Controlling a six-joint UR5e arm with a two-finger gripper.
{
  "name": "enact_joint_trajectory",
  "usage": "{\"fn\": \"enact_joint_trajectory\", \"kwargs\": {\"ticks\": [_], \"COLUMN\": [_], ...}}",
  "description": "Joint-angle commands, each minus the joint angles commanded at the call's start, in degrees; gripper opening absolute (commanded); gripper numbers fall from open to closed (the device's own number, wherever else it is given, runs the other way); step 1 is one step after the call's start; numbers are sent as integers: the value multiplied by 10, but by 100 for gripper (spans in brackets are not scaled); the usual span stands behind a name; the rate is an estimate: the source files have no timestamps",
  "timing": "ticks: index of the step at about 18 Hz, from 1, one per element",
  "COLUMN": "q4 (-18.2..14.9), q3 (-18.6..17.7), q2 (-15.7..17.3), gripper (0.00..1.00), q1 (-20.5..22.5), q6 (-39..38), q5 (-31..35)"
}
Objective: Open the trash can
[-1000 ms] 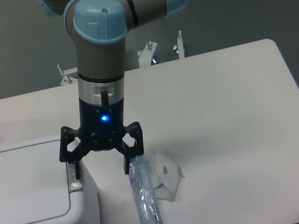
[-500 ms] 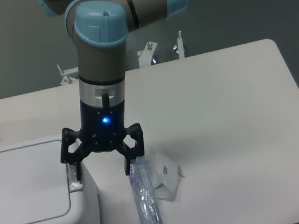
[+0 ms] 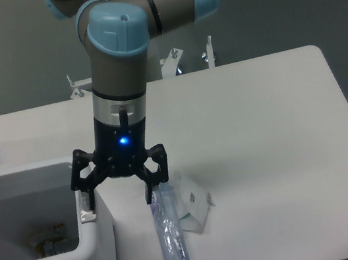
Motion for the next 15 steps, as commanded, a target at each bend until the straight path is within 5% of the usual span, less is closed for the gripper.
{"fn": "enact_joint_trajectory", "kwargs": {"ticks": [6, 10, 15], "q4": [3, -20, -101], "q3": [75, 57, 41], "q2": [10, 32, 44], "gripper": [100, 100, 100], "q1": [55, 85, 139], "q6": [32, 153, 280], "q5": [41, 142, 192]}}
